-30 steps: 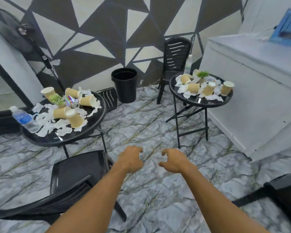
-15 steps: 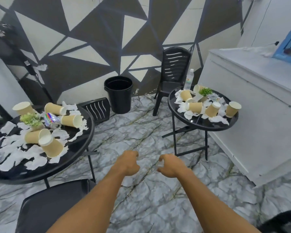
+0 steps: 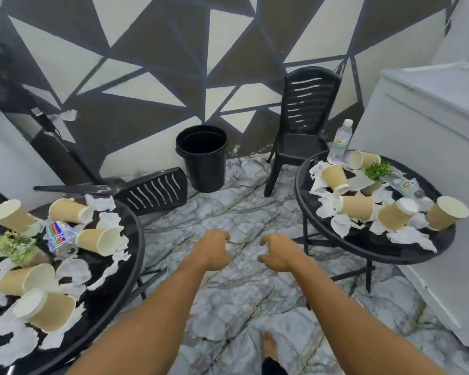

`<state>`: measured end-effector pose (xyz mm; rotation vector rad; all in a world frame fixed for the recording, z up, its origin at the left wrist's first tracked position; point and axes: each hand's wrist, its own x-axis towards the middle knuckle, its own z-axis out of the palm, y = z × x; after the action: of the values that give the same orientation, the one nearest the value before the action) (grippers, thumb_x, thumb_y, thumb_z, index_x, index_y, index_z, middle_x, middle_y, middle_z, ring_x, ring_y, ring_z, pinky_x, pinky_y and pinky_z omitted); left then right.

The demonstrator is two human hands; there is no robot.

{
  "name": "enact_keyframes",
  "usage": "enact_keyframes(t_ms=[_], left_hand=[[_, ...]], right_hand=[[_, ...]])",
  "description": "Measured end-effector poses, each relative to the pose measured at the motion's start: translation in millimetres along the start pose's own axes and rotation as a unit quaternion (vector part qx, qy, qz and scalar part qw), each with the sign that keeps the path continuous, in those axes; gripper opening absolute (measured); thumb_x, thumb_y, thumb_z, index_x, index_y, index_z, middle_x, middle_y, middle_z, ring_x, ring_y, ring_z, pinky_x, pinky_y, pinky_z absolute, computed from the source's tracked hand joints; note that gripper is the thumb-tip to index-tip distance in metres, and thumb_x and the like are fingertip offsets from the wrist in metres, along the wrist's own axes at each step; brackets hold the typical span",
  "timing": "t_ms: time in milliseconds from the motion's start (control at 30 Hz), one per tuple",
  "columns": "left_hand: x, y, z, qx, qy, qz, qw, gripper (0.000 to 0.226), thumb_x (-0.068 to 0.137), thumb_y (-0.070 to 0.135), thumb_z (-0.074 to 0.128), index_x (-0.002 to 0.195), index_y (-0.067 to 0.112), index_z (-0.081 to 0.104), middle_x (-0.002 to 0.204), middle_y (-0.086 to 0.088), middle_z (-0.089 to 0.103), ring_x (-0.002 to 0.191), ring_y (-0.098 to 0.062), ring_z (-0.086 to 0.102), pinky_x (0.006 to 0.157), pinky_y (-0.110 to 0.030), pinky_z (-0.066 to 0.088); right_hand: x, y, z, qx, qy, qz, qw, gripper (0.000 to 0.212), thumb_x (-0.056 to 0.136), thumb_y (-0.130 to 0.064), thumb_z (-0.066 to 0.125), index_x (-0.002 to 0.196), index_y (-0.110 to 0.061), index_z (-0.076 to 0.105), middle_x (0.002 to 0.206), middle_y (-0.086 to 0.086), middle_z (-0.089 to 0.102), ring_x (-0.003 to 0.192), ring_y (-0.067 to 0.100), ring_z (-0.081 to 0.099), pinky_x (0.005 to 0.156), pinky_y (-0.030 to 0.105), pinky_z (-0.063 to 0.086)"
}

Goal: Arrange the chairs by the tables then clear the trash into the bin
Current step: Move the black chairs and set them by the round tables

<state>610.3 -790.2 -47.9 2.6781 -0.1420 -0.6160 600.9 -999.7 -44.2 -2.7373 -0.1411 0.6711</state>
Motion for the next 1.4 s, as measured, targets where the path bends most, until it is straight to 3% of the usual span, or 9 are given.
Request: enact_keyframes(t_ms=[100, 367, 467, 600, 800, 933, 1067, 1200, 1400], left_hand=[[55, -1, -20, 0.0, 0.002, -0.033, 0.999, 0.061, 0.084, 0.028, 0.064, 0.142, 0.021, 0.047, 0.146, -0.005, 0.045, 0.132, -0.025, 0.044, 0.1, -0.033, 0.043], [165, -22, -90, -0.053, 0.043, -0.117, 0.991, 0.062, 0.081, 0.029, 0.068, 0.14, 0.022, 0.049, 0.145, -0.004, 0.046, 0.132, -0.025, 0.046, 0.1, -0.037, 0.046], [211, -47, -119, -0.061, 0.061, -0.131, 0.988, 0.055, 0.076, 0.03, 0.066, 0.13, 0.022, 0.055, 0.135, -0.006, 0.054, 0.126, -0.027, 0.051, 0.096, -0.037, 0.048], [280, -87, -160, -0.067, 0.078, -0.142, 0.984, 0.057, 0.081, 0.03, 0.066, 0.136, 0.021, 0.051, 0.139, -0.008, 0.049, 0.131, -0.027, 0.044, 0.104, -0.04, 0.043], [383, -156, -223, -0.071, 0.068, -0.147, 0.984, 0.056, 0.081, 0.028, 0.067, 0.134, 0.016, 0.053, 0.132, -0.01, 0.052, 0.125, -0.03, 0.047, 0.1, -0.041, 0.046], [436, -191, -269, -0.08, 0.072, -0.164, 0.981, 0.056, 0.075, 0.027, 0.066, 0.13, 0.018, 0.056, 0.127, -0.007, 0.055, 0.119, -0.028, 0.052, 0.096, -0.043, 0.05], [492, -230, -300, -0.088, 0.077, -0.18, 0.977, 0.06, 0.076, 0.028, 0.064, 0.134, 0.022, 0.053, 0.129, -0.003, 0.053, 0.121, -0.026, 0.051, 0.096, -0.043, 0.05], [562, -285, -310, -0.114, 0.097, -0.219, 0.964, 0.051, 0.07, 0.029, 0.062, 0.121, 0.026, 0.06, 0.118, 0.0, 0.059, 0.112, -0.025, 0.057, 0.09, -0.041, 0.054], [654, -371, -297, -0.149, 0.088, -0.299, 0.938, 0.057, 0.081, 0.033, 0.065, 0.136, 0.021, 0.053, 0.131, -0.004, 0.056, 0.123, -0.027, 0.05, 0.101, -0.039, 0.047]], right_hand=[[67, 5, -30, 0.001, -0.014, -0.02, 1.0, 0.055, 0.09, -0.044, 0.063, 0.137, -0.019, 0.05, 0.139, 0.01, 0.052, 0.123, 0.029, 0.053, 0.095, 0.039, 0.048], [215, -25, -105, -0.017, -0.064, -0.089, 0.994, 0.053, 0.089, -0.043, 0.065, 0.135, -0.021, 0.051, 0.133, 0.008, 0.057, 0.118, 0.025, 0.057, 0.092, 0.035, 0.047], [274, -50, -124, -0.019, -0.076, -0.113, 0.99, 0.054, 0.089, -0.04, 0.065, 0.137, -0.019, 0.051, 0.138, 0.009, 0.052, 0.123, 0.026, 0.053, 0.094, 0.034, 0.045], [362, -87, -143, -0.043, -0.072, -0.14, 0.987, 0.054, 0.089, -0.041, 0.065, 0.136, -0.018, 0.052, 0.139, 0.01, 0.051, 0.126, 0.028, 0.05, 0.099, 0.039, 0.047], [489, -144, -175, -0.066, -0.09, -0.143, 0.983, 0.057, 0.091, -0.042, 0.063, 0.141, -0.018, 0.049, 0.145, 0.009, 0.046, 0.132, 0.028, 0.044, 0.103, 0.04, 0.043], [559, -180, -194, -0.052, -0.097, -0.16, 0.981, 0.052, 0.092, -0.039, 0.062, 0.139, -0.018, 0.05, 0.14, 0.008, 0.052, 0.126, 0.028, 0.05, 0.098, 0.039, 0.046], [637, -212, -197, -0.044, -0.124, -0.174, 0.976, 0.057, 0.091, -0.038, 0.064, 0.141, -0.018, 0.049, 0.144, 0.008, 0.048, 0.131, 0.027, 0.046, 0.104, 0.04, 0.043], [731, -245, -185, -0.044, -0.158, -0.213, 0.963, 0.048, 0.085, -0.034, 0.066, 0.129, -0.017, 0.057, 0.13, 0.01, 0.057, 0.121, 0.03, 0.053, 0.096, 0.038, 0.047], [884, -277, -131, -0.069, -0.237, -0.229, 0.941, 0.046, 0.076, -0.043, 0.056, 0.117, -0.022, 0.059, 0.12, 0.007, 0.062, 0.113, 0.03, 0.058, 0.09, 0.04, 0.051]])
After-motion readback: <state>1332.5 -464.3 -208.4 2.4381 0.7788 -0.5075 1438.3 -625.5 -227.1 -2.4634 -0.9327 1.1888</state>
